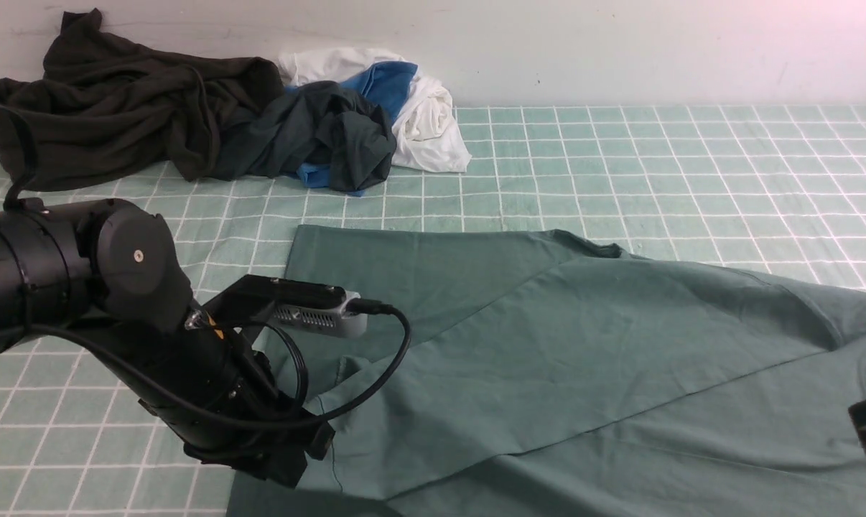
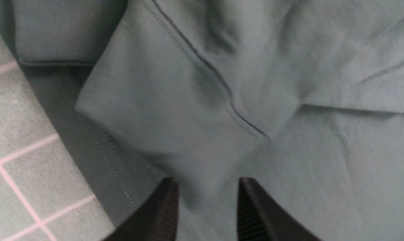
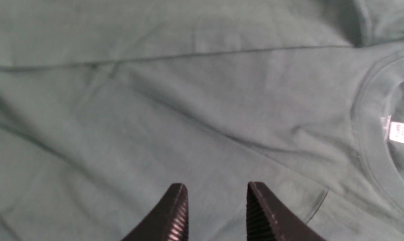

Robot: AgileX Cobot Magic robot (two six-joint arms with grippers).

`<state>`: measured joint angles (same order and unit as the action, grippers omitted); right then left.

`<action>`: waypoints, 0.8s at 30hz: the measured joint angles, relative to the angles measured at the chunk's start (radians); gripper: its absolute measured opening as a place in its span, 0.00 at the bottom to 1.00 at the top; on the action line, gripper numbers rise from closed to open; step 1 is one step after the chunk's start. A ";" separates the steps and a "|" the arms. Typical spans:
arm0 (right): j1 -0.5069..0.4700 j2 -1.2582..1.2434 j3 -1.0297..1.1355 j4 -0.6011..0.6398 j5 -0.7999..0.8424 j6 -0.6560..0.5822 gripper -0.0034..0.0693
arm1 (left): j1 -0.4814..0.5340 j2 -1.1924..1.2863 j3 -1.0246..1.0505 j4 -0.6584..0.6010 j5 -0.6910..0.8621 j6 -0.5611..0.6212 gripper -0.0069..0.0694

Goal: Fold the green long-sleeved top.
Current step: Use the left arm to drag and drop the cuff onto the cuff closest to the left arm, then use both arms simultaneously to clamp the lower edge of the clothing fabric

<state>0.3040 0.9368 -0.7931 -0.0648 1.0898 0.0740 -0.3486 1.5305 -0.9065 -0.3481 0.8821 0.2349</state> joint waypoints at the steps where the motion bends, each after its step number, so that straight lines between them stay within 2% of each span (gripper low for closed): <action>1: 0.015 0.000 -0.001 0.000 0.032 -0.009 0.38 | 0.000 -0.001 0.000 0.000 0.000 0.015 0.50; 2: 0.015 0.000 -0.001 0.000 0.032 -0.010 0.38 | 0.000 -0.001 0.000 0.000 0.000 0.019 0.50; 4: 0.046 0.000 -0.015 0.007 0.119 -0.025 0.38 | 0.000 -0.002 0.000 0.000 0.017 0.066 0.64; 5: 0.054 0.000 -0.022 0.014 0.134 -0.033 0.38 | -0.004 -0.003 -0.001 0.001 0.041 0.085 0.67; 8: 0.081 -0.011 -0.037 0.065 0.146 -0.068 0.38 | -0.057 -0.004 -0.001 0.020 0.137 0.180 0.74; 12: 0.085 -0.039 -0.040 0.125 0.154 -0.117 0.38 | -0.227 -0.005 0.002 0.076 0.194 0.300 0.75; 13: 0.085 -0.041 -0.041 0.129 0.156 -0.120 0.38 | -0.248 -0.005 0.004 0.085 0.194 0.308 0.75; 14: 0.085 -0.048 -0.041 0.138 0.157 -0.132 0.38 | -0.339 -0.005 0.024 0.125 0.193 0.332 0.75; 17: 0.085 -0.051 -0.041 0.140 0.158 -0.140 0.38 | -0.452 -0.005 0.086 0.190 0.185 0.340 0.75; 21: 0.085 -0.051 -0.041 0.141 0.158 -0.141 0.38 | -0.522 -0.005 0.194 0.254 0.108 0.333 0.75; 24: 0.085 -0.051 -0.041 0.141 0.158 -0.142 0.38 | -0.530 -0.005 0.248 0.268 0.020 0.331 0.75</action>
<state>0.3889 0.8857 -0.8337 0.0765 1.2474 -0.0682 -0.8786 1.5250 -0.6589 -0.0806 0.9017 0.5662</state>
